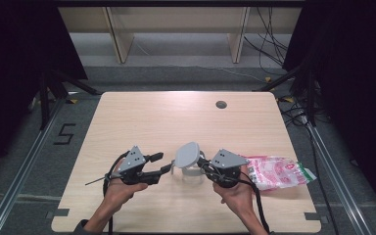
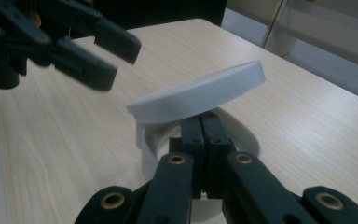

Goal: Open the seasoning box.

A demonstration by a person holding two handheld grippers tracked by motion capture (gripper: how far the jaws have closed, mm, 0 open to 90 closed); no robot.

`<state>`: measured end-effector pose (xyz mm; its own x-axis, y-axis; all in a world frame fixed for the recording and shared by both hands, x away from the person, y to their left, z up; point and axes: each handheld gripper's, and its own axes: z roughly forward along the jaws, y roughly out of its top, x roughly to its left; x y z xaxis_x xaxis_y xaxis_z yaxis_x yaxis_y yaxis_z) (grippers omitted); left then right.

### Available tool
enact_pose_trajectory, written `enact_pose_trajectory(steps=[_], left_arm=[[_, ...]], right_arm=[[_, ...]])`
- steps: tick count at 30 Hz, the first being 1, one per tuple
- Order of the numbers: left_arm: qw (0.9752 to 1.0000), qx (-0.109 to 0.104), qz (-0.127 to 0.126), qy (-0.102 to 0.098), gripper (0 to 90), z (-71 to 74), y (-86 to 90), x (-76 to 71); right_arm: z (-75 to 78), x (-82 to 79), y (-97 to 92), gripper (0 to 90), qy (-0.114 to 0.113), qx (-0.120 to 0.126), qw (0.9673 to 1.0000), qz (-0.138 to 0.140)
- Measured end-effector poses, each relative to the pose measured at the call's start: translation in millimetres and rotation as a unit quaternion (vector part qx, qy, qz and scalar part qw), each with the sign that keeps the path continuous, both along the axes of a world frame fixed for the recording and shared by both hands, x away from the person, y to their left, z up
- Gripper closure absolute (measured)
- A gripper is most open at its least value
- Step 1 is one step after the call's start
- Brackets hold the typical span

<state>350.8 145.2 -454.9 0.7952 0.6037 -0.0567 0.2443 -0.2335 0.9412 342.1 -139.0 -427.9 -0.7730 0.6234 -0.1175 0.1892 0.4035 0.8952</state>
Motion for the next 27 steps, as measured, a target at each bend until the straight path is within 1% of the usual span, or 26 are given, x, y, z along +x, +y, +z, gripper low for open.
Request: enact_pose_trajectory(steps=[1, 2, 3, 4, 6, 8, 9, 10, 12, 13, 15, 17, 19, 22, 23, 24, 25, 26, 27], left_arm=[[1.0000, 0.005, 0.005, 0.007, 42.3, -1.2, 0.1, -1.6], [1.0000, 0.005, 0.005, 0.007, 41.0, -1.2, 0.1, -1.6], [0.9999, 0.002, 0.003, 0.013, 40.2, -3.4, 0.3, -2.7], [0.9999, 0.007, 0.006, 0.014, 39.5, -3.4, 0.6, -3.9], [0.9999, 0.017, 0.000, 0.002, 37.8, -2.9, 1.5, -4.4], [0.9998, 0.018, 0.000, 0.002, 36.1, -3.2, 1.5, -5.7], [0.9997, 0.018, 0.012, 0.008, 35.3, -4.4, 1.2, -7.9], [0.9996, 0.023, 0.013, 0.009, 34.8, -5.0, 2.1, -8.1], [0.9996, 0.016, 0.016, 0.014, 33.8, -8.0, 3.8, -7.8], [0.9996, 0.018, 0.018, 0.015, 33.4, -8.8, 4.6, -7.7], [0.9993, 0.023, 0.024, 0.018, 32.8, -10.7, 7.1, -8.0], [0.9992, 0.020, 0.026, 0.022, 32.4, -12.0, 8.4, -8.8], [0.9993, 0.016, 0.021, 0.025, 32.1, -12.6, 8.7, -10.3], [0.9994, 0.012, 0.019, 0.025, 31.6, -13.4, 7.9, -11.3], [0.9993, 0.019, 0.021, 0.023, 31.6, -13.4, 8.1, -12.1], [0.9993, 0.020, 0.020, 0.024, 31.4, -14.8, 7.6, -12.6], [0.9994, 0.015, 0.019, 0.026, 31.4, -16.4, 6.6, -12.8], [0.9992, 0.020, 0.020, 0.027, 31.4, -17.1, 6.4, -13.9], [0.9992, 0.019, 0.019, 0.028, 31.3, -18.8, 5.9, -14.3]], right_arm=[[0.9, 0.3, 2.0, 90.0, -0.001, 0.002, 1.0000, 0.006], [0.9, 0.3, 2.0, 90.0, -0.001, 0.002, 1.0000, 0.006], [3.8, 0.9, 5.2, 90.0, -0.003, 0.000, 0.9999, 0.012], [5.3, 0.5, 5.5, 90.0, -0.002, -0.002, 1.0000, 0.008], [6.4, 0.8, 10.1, 90.0, -0.004, 0.003, 0.9999, 0.013], [7.6, 0.9, 13.3, 90.0, -0.002, -0.001, 0.9999, 0.017], [7.1, 1.3, 15.8, 90.0, -0.006, 0.000, 0.9998, 0.019], [7.1, 1.1, 17.3, 90.0, -0.006, 0.003, 0.9999, 0.015], [7.9, 0.6, 21.1, 90.0, -0.004, 0.000, 0.9999, 0.017], [8.5, 1.5, 23.9, 90.0, -0.010, -0.003, 0.9996, 0.026], [8.9, 1.4, 28.1, 90.0, -0.012, 0.000, 0.9996, 0.026], [9.7, 1.2, 31.6, 90.0, -0.012, -0.002, 0.9995, 0.030], [9.3, 2.1, 34.1, 90.0, -0.015, -0.007, 0.9991, 0.038], [8.8, 2.1, 35.0, 90.0, -0.011, -0.007, 0.9992, 0.039], [8.6, 2.2, 35.3, 90.0, -0.011, -0.006, 0.9992, 0.039], [9.4, 2.4, 34.5, 90.0, -0.010, -0.004, 0.9992, 0.038], [9.6, 2.7, 33.7, 90.0, -0.011, -0.004, 0.9992, 0.038], [9.7, 2.2, 32.3, 90.0, -0.010, -0.003, 0.9994, 0.034], [9.4, 1.9, 31.1, 89.2, -0.011, 0.001, 0.9994, 0.034]])
